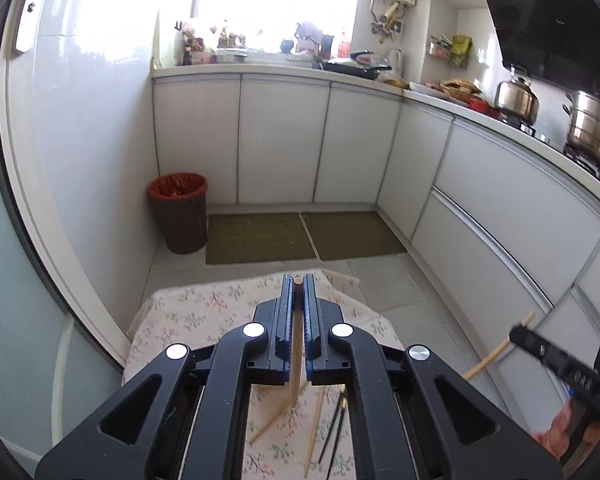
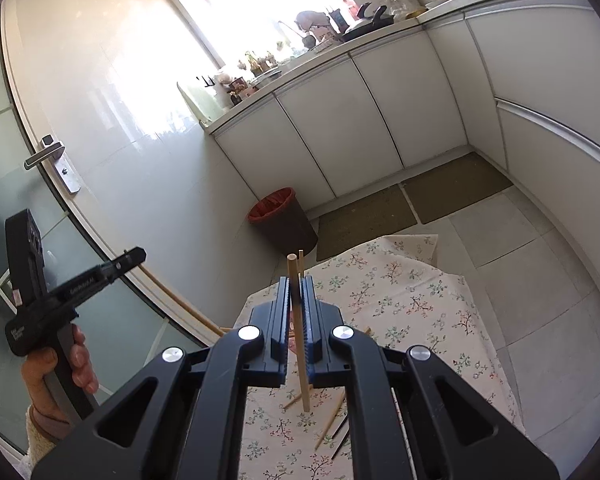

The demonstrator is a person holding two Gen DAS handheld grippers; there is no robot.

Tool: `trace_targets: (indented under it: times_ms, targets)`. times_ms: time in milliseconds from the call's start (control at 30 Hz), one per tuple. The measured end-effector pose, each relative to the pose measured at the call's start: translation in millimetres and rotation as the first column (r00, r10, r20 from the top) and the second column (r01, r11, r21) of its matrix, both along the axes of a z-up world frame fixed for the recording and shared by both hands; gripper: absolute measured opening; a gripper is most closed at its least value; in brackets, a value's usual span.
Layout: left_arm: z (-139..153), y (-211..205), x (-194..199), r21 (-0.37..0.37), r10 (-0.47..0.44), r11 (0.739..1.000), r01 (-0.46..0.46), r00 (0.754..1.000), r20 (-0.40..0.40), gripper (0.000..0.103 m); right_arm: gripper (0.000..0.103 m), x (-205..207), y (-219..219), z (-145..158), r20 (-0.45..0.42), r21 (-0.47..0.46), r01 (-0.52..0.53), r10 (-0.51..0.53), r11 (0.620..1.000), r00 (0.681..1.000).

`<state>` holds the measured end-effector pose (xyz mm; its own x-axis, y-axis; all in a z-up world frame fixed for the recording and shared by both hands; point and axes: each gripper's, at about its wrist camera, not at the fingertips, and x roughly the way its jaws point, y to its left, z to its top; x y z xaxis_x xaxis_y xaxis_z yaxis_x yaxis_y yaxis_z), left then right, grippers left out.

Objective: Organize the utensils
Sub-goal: 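Open both grippers above the pink holder to drop the chopsticks in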

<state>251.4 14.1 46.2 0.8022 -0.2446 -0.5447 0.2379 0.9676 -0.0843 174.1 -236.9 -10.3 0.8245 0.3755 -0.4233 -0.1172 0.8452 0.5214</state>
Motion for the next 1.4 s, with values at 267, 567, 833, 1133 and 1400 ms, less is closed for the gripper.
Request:
trace_targets:
  times_ms: [267,567,833,1133,1400]
  targets:
    - [-20.4,-5.2,63.6,0.03,0.096,0.995,-0.096,0.995,0.0,0.004,0.007,19.4,2.3,-11.6,-0.029,-0.02,0.001,-0.002,1.0,1.0]
    - [-98.7,4.2,95.2,-0.011,0.105,0.994,-0.108,0.984,-0.145,0.014,0.006,41.1,19.8,-8.8,0.01,-0.017,0.002,-0.002,1.0,1.0]
    - [-32.5,83.7,14.5,-0.323,0.177,0.933,-0.161,0.984,0.02,0.036,0.006,84.0,60.2,17.3,0.109,-0.036,-0.005,0.009,0.999,0.994]
    - [-45.5,131.2,-13.7,-0.426,0.248,0.876,-0.225,0.969,-0.001,0.037,0.006,149.1,114.3,-21.6,0.137,-0.169,0.013,0.01,0.986,0.99]
    - [-59.6,144.7,-4.1,-0.423,0.238,0.874,-0.24,0.97,-0.058,0.037,0.022,182.1,171.0,-66.5,0.107,-0.276,-0.072,0.105,0.958,0.989]
